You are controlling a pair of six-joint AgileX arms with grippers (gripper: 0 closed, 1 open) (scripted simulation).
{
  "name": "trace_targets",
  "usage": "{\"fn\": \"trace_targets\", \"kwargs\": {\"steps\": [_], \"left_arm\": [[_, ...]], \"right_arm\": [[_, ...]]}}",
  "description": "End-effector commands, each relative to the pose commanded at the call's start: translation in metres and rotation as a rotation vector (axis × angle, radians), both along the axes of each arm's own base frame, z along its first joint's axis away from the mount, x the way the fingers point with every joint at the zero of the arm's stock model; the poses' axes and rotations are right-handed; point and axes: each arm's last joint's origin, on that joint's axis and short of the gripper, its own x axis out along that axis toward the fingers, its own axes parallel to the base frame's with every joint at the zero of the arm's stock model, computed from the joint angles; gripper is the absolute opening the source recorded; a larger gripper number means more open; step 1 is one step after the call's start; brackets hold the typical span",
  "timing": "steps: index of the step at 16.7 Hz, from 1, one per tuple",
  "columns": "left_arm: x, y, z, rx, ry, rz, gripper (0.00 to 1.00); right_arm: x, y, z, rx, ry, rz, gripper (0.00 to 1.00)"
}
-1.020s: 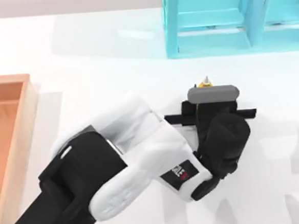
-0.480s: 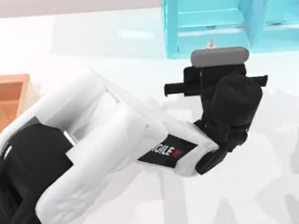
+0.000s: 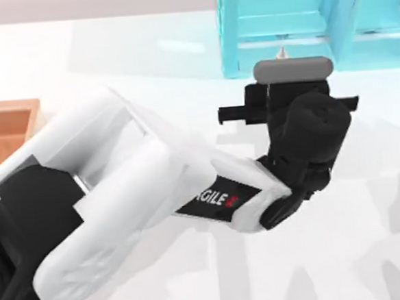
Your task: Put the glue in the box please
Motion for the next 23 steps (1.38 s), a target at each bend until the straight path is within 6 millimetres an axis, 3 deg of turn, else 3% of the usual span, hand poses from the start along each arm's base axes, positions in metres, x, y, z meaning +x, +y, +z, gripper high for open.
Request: {"fn": "trace_targets", "kwargs": {"steps": [3,6,9,13,18,23], "left_arm": [[0.005,0.017,0.022,-0.031,0.020,-0.032,0.00],[0.014,0.050,0.044,-0.068,0.080,-0.078,0.00],[0.026,0.097,0.053,-0.133,0.206,-0.119,0.00],[0.041,0.176,0.050,-0.342,0.489,-0.110,0.00],[0.049,0.291,0.053,-0.907,0.914,0.119,0.00],[0.027,0.406,0.066,-1.754,1.266,0.654,0.00]], "right_arm": [[0.000,0.000,0.000,0.000,0.000,0.000,1.00],[0.000,0.000,0.000,0.000,0.000,0.000,1.00],[0.000,0.000,0.000,0.000,0.000,0.000,1.00],[0.000,0.000,0.000,0.000,0.000,0.000,1.00],[0.000,0.000,0.000,0.000,0.000,0.000,1.00],[0.000,0.000,0.000,0.000,0.000,0.000,1.00]]}}
